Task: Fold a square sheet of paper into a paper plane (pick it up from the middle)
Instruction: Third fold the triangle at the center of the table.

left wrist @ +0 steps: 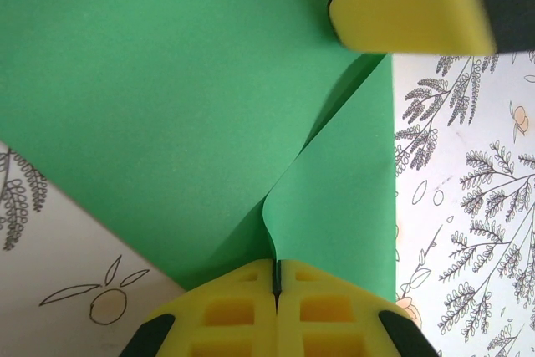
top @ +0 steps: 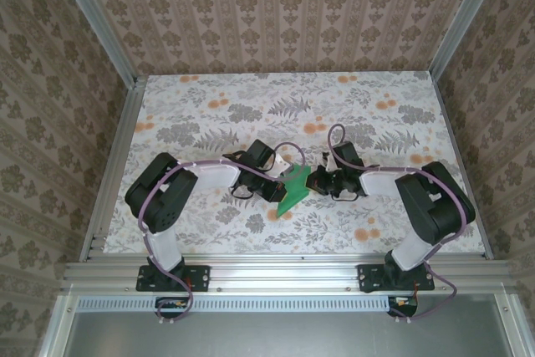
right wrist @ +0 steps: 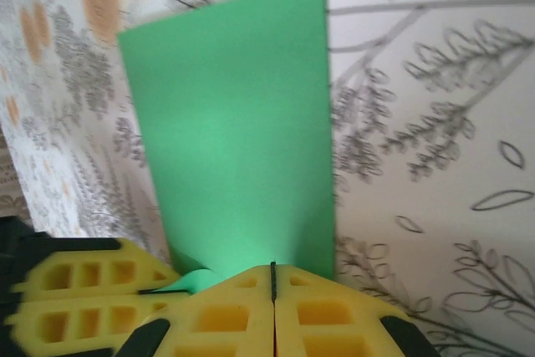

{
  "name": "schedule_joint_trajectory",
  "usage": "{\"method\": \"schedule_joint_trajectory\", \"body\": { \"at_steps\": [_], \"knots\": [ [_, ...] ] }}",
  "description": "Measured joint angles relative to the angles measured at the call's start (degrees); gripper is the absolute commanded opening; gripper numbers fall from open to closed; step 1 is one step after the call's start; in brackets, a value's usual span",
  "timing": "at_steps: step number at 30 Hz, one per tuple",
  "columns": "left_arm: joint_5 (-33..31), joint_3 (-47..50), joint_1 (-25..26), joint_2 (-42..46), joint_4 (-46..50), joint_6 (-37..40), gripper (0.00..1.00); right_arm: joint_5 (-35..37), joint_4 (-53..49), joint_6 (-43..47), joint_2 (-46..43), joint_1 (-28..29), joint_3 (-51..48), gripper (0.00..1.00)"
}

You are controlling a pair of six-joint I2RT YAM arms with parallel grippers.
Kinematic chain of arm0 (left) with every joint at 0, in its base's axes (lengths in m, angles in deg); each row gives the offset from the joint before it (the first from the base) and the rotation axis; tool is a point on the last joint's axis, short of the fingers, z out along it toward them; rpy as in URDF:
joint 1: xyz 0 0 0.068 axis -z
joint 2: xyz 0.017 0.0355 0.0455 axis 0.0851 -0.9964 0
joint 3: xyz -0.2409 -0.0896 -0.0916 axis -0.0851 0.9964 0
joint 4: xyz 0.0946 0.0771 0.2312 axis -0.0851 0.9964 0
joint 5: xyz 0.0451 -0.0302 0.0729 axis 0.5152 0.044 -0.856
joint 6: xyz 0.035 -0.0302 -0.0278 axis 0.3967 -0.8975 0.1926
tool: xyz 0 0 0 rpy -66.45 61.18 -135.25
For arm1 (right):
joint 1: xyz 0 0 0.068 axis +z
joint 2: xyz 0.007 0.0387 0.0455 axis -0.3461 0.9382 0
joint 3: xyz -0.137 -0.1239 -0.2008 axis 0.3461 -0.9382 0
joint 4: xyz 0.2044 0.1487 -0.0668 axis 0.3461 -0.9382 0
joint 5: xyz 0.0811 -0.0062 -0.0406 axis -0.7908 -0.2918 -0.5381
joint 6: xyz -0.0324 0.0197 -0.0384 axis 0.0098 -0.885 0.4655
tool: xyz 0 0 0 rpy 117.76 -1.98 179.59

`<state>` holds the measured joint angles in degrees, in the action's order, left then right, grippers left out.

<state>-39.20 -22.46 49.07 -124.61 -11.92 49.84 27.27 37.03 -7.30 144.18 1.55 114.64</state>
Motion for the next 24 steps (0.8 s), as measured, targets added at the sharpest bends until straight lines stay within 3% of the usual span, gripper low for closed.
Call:
{"method": "schedule_joint_trajectory", "body": {
  "at_steps": [10,16,24],
  "knots": [
    [0.0,-0.09,0.04,0.0,0.24,0.2,0.0,-1.42,3.89,-1.2,0.22,-0.55,-1.99,0.09],
    [0.0,-0.09,0.04,0.0,0.24,0.24,0.0,-1.25,-0.57,-1.27,-6.19,-0.22,-1.55,0.08],
    [0.0,-0.09,0.04,0.0,0.24,0.24,0.0,-1.27,3.67,-4.57,-3.96,5.05,-1.03,0.08]
  ]
}}
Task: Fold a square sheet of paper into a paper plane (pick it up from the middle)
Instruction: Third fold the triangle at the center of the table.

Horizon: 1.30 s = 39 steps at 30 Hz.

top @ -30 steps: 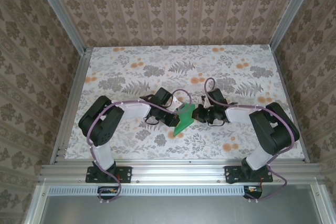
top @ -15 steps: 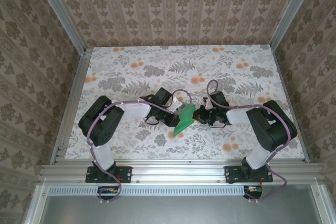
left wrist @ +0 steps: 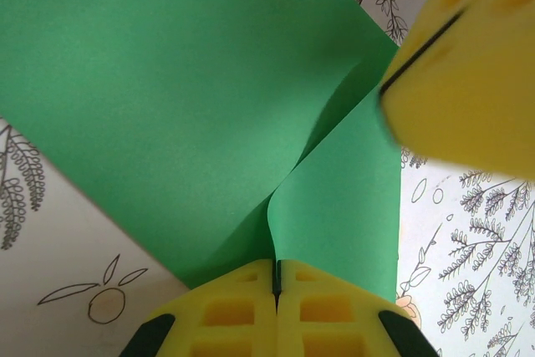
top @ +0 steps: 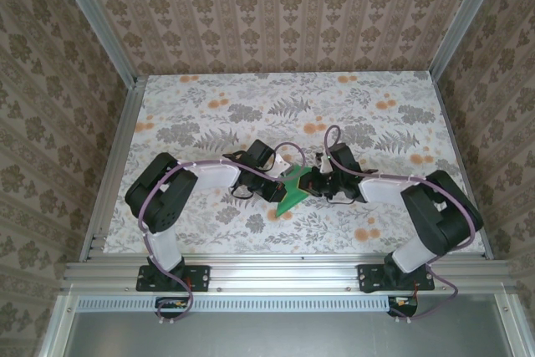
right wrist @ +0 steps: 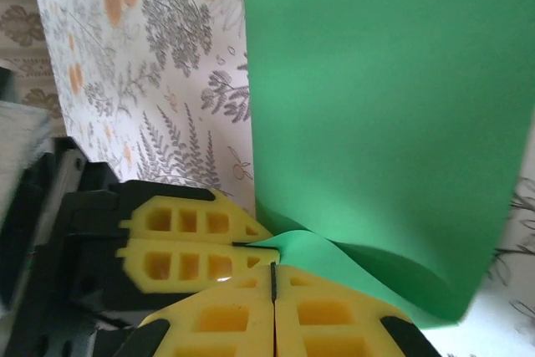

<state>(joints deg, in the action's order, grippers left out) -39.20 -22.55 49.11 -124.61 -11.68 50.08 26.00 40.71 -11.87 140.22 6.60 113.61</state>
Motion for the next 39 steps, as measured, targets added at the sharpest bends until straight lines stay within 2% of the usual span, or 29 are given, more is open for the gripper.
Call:
{"method": "schedule_joint_trajectory", "body": {
  "at_steps": [5,10,15,22,30,39],
  "knots": [
    [0.0,0.0,0.02,0.0,0.0,0.0,0.0,-0.11,3.48,-1.31,4.7,1.05,-2.08,0.08],
    [0.0,-0.02,0.04,0.0,0.2,0.0,0.0,-0.7,6.25,-1.38,5.49,0.81,-2.51,0.08],
    [0.0,-0.11,0.04,0.0,0.37,0.02,0.0,-0.39,5.7,-1.36,4.66,0.79,-2.6,0.09],
    [0.0,-0.11,0.04,0.0,0.37,0.02,0.0,0.98,2.67,-1.44,-1.44,2.71,-2.64,0.08],
    [0.0,-0.11,0.07,-0.02,0.39,0.02,0.0,2.84,5.46,-4.24,2.73,5.31,-4.59,0.08],
    [-0.07,-0.11,0.04,-0.11,0.33,0.0,0.0,3.28,6.64,-5.49,1.92,5.35,-5.22,0.08]
  ]
}}
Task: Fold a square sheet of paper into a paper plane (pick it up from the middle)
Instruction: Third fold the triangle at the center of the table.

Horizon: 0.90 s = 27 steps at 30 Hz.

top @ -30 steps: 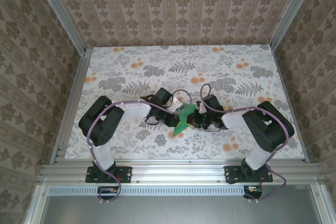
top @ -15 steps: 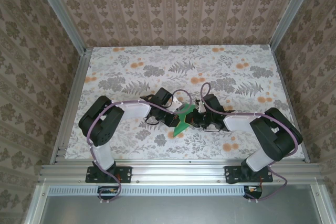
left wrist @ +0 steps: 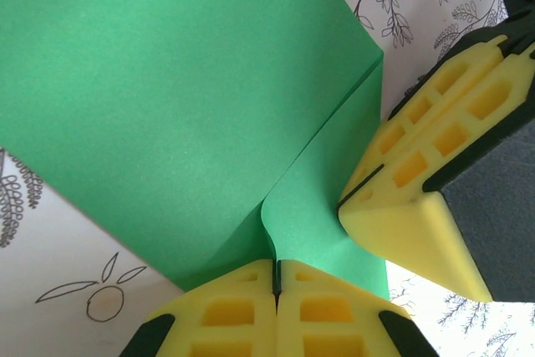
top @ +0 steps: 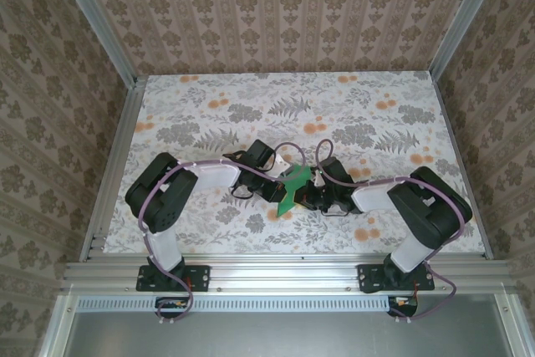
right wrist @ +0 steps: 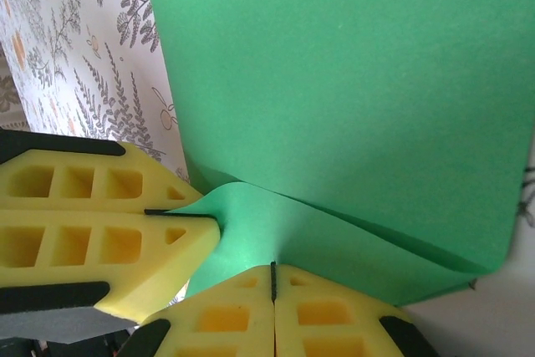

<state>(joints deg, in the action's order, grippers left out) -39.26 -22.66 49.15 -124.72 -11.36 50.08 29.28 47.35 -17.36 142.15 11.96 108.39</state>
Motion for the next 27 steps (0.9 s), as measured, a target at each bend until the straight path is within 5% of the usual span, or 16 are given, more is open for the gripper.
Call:
{"method": "schedule_joint_trajectory", "body": {
  "at_steps": [7,20,27],
  "knots": [
    [0.07,0.0,0.0,-0.11,-0.17,-0.02,0.0,1.53,0.66,-1.81,-4.11,2.4,-0.59,0.08],
    [0.07,0.0,0.0,-0.11,-0.26,-0.04,0.0,2.6,12.9,-7.78,2.71,4.9,-3.28,0.08],
    [0.07,0.07,0.0,-0.11,-0.39,-0.07,0.0,5.9,9.92,-8.13,-1.57,6.78,-3.93,0.07]
  ]
}}
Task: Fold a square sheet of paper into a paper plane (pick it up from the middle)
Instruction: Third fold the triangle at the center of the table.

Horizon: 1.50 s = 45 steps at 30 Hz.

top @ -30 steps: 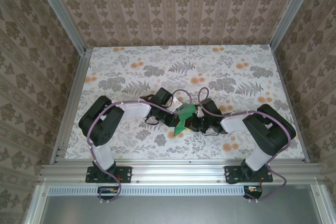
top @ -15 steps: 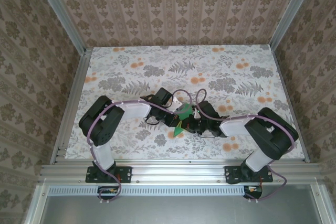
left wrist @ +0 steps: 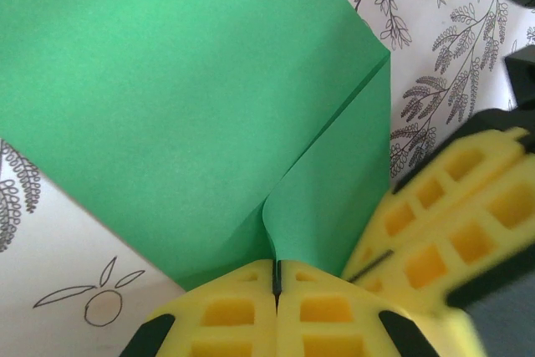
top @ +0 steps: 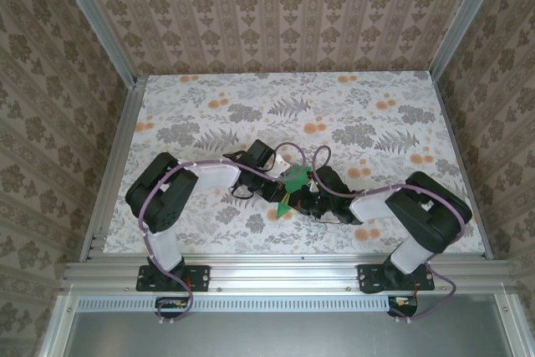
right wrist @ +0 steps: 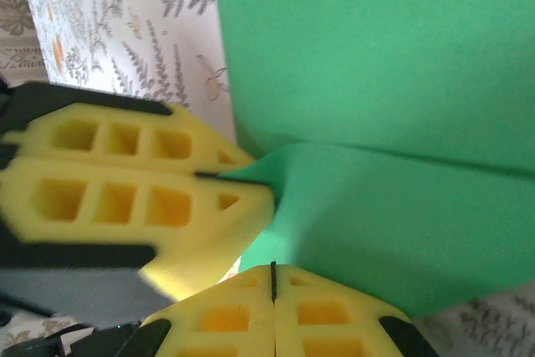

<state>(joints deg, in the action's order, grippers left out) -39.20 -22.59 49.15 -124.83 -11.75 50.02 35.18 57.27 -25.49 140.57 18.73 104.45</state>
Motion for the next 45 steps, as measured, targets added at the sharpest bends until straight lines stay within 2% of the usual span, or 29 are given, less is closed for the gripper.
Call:
{"method": "schedule_joint_trajectory", "body": {
  "at_steps": [3,8,18,28,45],
  "knots": [
    [0.0,0.11,0.0,0.0,-0.2,0.0,0.0,1.73,-1.31,0.0,-2.23,1.66,-0.02,0.07],
    [0.02,0.11,0.0,0.0,-0.2,0.0,0.0,3.8,-1.95,-0.68,-1.05,4.13,0.15,0.06],
    [0.04,0.2,0.0,0.0,-0.44,0.0,0.0,5.75,-2.71,-1.27,1.14,5.18,1.22,0.06],
    [0.13,0.2,0.0,0.0,-0.48,-0.02,0.0,8.76,-6.47,-1.36,-3.85,7.76,1.4,0.06],
    [1.81,0.2,-0.55,-0.74,-1.6,-1.33,0.0,9.35,0.46,-4.26,2.91,9.75,1.95,0.06]
  ]
}}
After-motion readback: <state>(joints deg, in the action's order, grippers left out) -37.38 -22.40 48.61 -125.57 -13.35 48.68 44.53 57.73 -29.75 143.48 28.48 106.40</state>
